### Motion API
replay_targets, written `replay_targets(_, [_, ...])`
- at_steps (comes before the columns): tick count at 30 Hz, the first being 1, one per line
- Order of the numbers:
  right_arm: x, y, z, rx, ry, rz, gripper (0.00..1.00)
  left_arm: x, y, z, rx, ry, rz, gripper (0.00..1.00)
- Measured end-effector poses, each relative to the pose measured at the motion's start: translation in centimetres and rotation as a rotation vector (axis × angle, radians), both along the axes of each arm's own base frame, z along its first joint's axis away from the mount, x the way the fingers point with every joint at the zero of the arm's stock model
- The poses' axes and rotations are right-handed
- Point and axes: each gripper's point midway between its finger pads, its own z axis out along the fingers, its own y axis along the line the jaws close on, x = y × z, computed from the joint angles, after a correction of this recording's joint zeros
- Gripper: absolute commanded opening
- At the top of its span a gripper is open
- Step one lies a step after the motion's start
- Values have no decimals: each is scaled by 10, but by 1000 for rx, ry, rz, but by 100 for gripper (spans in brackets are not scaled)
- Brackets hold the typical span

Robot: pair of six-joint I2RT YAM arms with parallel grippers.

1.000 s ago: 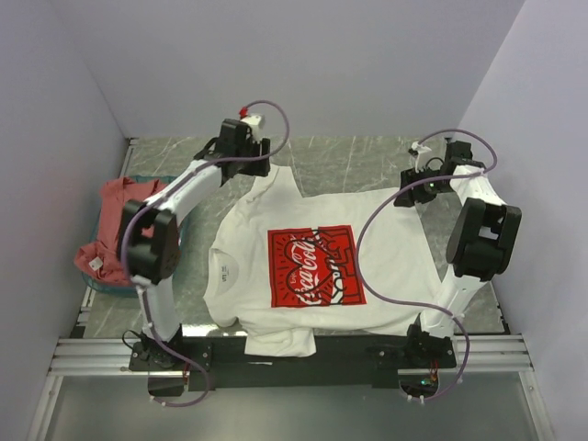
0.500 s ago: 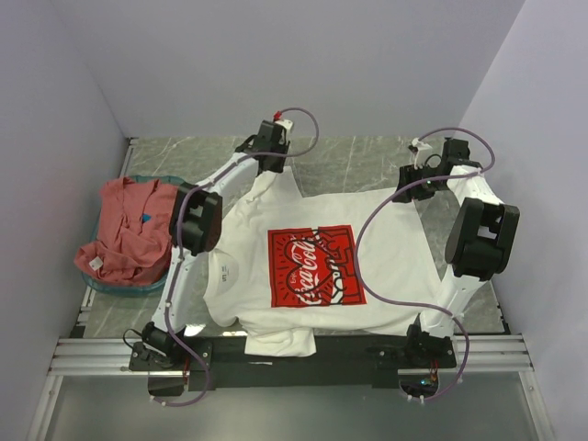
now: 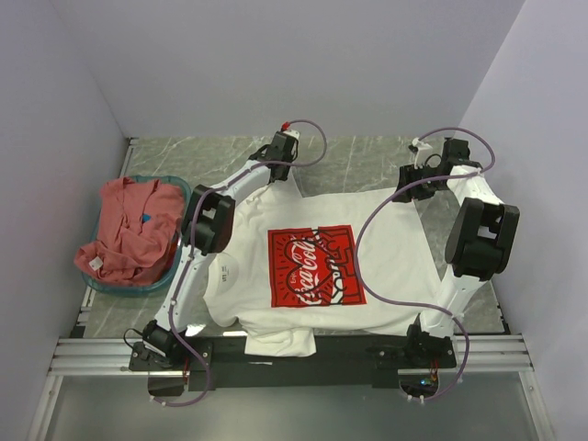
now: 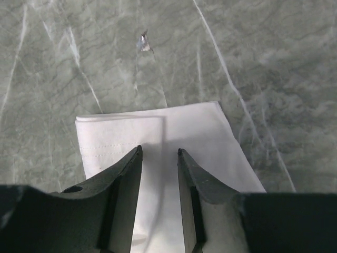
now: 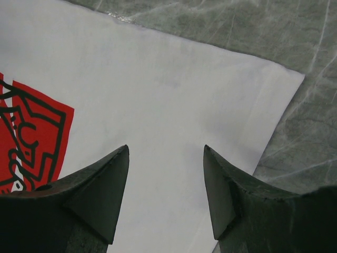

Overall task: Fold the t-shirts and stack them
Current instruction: Flatten the tshirt out

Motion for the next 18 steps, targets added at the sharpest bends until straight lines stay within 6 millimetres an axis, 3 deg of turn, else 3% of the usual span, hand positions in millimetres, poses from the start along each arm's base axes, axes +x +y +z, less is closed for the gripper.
replay_targets(7, [0, 1, 0, 3, -1, 3, 65, 5, 7, 0, 40, -26, 25, 36])
replay_targets(18, [0, 1, 0, 4, -1, 5, 65, 8, 13, 2, 67, -41, 44, 9])
